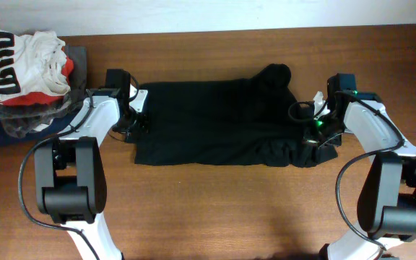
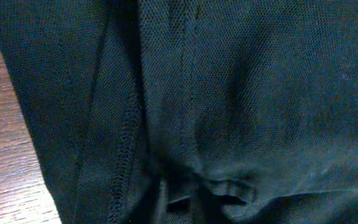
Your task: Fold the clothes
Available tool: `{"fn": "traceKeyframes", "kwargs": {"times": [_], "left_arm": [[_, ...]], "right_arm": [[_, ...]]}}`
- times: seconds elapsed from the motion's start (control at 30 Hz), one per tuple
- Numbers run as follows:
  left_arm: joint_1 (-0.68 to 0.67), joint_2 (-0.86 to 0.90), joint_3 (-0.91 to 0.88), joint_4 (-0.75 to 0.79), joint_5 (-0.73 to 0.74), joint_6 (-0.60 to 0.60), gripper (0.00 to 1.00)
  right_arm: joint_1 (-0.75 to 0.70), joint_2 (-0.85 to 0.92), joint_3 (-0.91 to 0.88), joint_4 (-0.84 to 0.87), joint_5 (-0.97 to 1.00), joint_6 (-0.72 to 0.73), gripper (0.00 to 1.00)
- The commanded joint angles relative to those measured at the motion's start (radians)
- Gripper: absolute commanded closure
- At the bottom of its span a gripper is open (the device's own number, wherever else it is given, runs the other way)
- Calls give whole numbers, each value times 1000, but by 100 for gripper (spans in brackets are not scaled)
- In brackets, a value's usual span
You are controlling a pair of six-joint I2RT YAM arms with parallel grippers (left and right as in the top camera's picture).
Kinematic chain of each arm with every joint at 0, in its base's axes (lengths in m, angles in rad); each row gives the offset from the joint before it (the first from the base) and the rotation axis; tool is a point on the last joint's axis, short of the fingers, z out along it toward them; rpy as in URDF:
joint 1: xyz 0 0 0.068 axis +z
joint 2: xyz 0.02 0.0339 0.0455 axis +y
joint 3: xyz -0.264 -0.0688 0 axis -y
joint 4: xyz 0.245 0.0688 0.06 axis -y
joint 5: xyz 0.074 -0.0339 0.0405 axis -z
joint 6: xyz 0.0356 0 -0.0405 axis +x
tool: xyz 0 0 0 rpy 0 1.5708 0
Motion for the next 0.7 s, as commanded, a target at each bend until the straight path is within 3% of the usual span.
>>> {"fn": "traceKeyframes", "kwargs": {"times": [0.0,0.33,0.67], "left_arm": [[2,12,-11,0,19,6,99],[2,8,11,-6,19,6,99],[2,-100,243,-158,19,6,99]], "right_arm": [[-12,9,10,3,16,-8,96],[-12,9,10,3,16,-8,96],[-12,9,10,3,17,-11,96]]}}
